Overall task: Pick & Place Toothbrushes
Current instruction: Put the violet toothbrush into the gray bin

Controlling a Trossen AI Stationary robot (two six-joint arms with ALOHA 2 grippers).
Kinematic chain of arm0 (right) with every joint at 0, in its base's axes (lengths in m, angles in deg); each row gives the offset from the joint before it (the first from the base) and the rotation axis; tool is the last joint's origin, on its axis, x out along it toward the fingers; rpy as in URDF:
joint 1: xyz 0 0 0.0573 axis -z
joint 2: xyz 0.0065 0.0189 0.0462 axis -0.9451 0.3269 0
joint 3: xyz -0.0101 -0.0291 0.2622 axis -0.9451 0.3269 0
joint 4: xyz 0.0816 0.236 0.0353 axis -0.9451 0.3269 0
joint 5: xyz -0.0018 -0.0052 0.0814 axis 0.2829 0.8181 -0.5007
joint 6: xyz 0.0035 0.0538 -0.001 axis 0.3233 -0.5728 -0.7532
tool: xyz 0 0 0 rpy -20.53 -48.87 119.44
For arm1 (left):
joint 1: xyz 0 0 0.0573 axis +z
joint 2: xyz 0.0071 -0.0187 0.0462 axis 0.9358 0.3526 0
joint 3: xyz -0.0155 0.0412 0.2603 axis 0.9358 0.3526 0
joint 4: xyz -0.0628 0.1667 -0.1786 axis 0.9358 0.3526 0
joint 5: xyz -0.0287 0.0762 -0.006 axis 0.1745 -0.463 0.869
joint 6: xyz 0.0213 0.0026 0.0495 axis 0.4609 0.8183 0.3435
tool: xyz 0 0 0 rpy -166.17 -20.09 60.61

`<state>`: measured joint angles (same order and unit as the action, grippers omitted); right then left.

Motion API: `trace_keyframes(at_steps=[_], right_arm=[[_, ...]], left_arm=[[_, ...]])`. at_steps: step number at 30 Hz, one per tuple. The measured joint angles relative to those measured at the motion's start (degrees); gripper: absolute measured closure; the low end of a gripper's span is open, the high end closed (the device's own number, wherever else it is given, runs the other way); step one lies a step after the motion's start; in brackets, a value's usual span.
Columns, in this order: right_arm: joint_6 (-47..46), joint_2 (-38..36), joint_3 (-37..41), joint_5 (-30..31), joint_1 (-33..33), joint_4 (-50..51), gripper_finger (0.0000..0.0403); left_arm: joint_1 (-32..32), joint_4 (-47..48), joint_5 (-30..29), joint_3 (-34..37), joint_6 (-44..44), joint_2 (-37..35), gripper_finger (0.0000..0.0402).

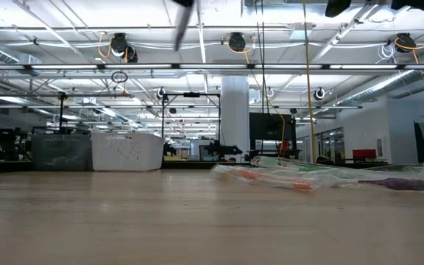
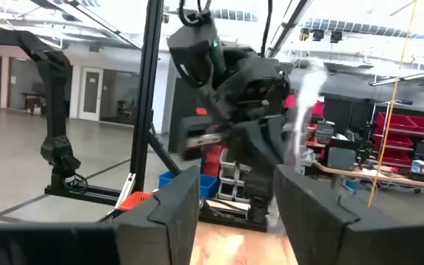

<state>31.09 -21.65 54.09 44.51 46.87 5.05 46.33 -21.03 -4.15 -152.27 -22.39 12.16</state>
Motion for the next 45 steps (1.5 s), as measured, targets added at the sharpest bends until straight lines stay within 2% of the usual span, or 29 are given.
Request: trace_keyframes(at_steps=[5, 10, 19, 30, 33, 40, 45], right_arm=[[-0.2, 0.0, 0.0, 0.0, 0.0, -0.3, 0.0237], [-0.2, 0.0, 0.0, 0.0, 0.0, -0.4, 0.0240], [-1.7, 0.0, 0.0, -0.1, 0.0, -0.4, 0.0241], [-3.0, 0.0, 0.0, -0.2, 0.0, -0.1, 0.0243], [-3.0, 0.0, 0.0, -0.2, 0.0, 0.3, 0.0244], [-2.9, 0.0, 0.0, -0.2, 0.0, 0.4, 0.0242], [-2.9, 0.0, 0.0, -0.3, -0.1, -0.1, 0.0245]], left_arm=[[1.4, 17.2, -4.8, 0.0, -12.0, -4.2, 0.0401], [4.2, 30.7, -6.0, 0.0, -23.1, -6.9, 0.0401], [12.7, 43.4, -5.3, 0.0, -29.1, -7.1, 0.0401], [21.8, 44.8, -1.0, 1.3, -24.7, -11.4, 0.0401], [23.2, 42.3, -0.4, 6.3, -24.7, -16.0, 0.0401], [29.2, 30.8, 5.5, 21.9, -23.7, -29.4, 0.0401], [35.8, 29.4, 7.0, 28.3, -25.7, -35.2, 0.0401]])
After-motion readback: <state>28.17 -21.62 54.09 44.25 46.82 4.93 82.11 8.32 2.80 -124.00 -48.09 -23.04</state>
